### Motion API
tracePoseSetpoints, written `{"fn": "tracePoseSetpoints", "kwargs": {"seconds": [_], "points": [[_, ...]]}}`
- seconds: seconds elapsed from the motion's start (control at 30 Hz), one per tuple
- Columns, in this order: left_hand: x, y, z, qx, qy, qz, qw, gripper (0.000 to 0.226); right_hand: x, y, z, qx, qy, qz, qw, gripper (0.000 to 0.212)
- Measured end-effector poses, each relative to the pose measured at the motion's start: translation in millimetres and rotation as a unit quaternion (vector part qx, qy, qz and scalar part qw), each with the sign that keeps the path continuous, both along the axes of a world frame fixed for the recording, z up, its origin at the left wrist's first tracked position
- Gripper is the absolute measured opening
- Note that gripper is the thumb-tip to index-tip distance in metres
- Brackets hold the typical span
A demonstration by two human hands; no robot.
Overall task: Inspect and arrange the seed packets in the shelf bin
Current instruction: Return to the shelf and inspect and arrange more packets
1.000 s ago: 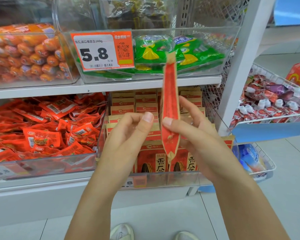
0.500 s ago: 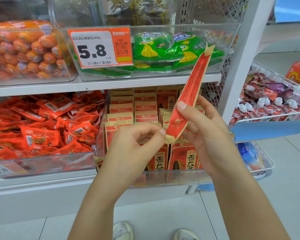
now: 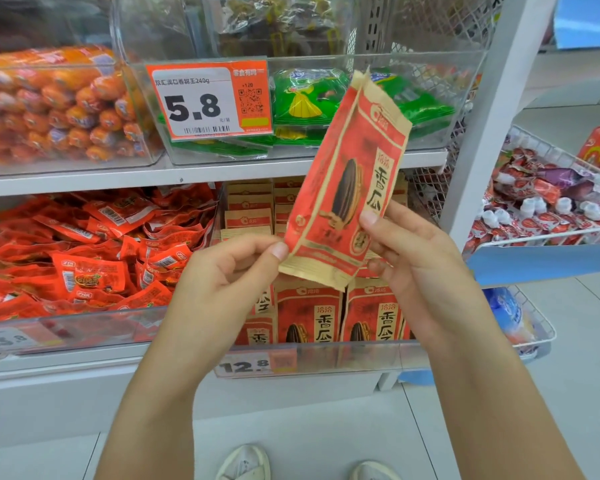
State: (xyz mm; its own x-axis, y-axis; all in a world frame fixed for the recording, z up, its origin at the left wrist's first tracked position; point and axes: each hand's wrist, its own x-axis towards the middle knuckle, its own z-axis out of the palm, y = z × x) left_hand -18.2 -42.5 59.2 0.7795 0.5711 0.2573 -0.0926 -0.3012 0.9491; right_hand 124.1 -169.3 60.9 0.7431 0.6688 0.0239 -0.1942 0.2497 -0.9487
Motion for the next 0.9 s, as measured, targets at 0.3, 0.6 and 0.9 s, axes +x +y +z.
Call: {"fn": "tracePoseSetpoints", "kwargs": {"seconds": [0.3, 0.6, 0.9], "points": [[-20.7, 22.7, -7.0, -0.011, 0.041, 0.056, 0.998, 0.023, -12.8, 28.2, 3.4, -0.004, -0.123, -0.002, 0.992, 0.037], [-44.2, 62.1, -34.1, 0.151, 0.123, 0.195, 0.961, 0.024, -21.8, 58.8, 10.0, -0.026, -0.299, 0.033, 0.953, 0.014], [-52.3, 63.7, -35.6, 0.064, 0.270, 0.048, 0.960, 0.067, -11.4, 75.3, -3.0, -0.087, -0.306, 0.003, 0.948, 0.013]]}}
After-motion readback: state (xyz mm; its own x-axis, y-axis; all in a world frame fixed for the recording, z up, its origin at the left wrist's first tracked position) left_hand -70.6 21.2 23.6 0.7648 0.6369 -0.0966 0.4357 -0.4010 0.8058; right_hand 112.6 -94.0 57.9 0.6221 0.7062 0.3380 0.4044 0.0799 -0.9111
